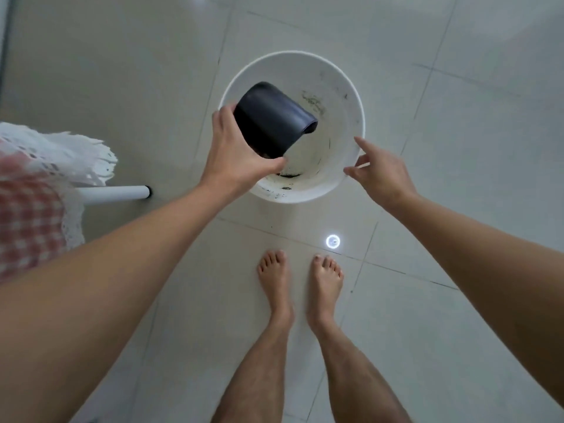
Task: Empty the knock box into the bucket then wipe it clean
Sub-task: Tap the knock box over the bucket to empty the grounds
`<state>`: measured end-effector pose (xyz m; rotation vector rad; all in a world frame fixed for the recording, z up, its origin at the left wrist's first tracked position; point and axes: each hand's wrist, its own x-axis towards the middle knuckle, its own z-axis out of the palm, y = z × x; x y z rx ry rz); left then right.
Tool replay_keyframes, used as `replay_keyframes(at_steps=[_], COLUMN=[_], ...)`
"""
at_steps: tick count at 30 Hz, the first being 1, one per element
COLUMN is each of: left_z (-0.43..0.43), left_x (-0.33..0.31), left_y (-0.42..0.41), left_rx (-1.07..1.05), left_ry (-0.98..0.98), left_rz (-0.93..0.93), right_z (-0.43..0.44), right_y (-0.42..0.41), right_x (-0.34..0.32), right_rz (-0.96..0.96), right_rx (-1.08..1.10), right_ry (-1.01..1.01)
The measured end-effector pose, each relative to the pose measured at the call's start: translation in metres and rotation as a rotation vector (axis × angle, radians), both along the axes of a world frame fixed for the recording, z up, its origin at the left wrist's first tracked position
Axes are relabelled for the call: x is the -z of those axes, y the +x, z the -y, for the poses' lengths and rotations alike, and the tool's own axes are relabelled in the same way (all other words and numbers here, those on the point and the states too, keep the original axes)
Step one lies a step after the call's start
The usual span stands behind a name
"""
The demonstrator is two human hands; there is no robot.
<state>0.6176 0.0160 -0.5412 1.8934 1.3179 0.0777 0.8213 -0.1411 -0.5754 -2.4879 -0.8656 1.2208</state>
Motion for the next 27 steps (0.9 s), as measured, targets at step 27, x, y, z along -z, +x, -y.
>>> replay_keyframes(at_steps=[27], left_z=[0.026], left_x=[0.062], left_y=[-0.033], left_rx=[0.060], left_ry=[0.487], left_rz=[-0.014], right_z=[0.011], right_y=[-0.009], right_x=[0.024], right_rz=[0.270], right_rx=[-0.164], right_ry=[0.134])
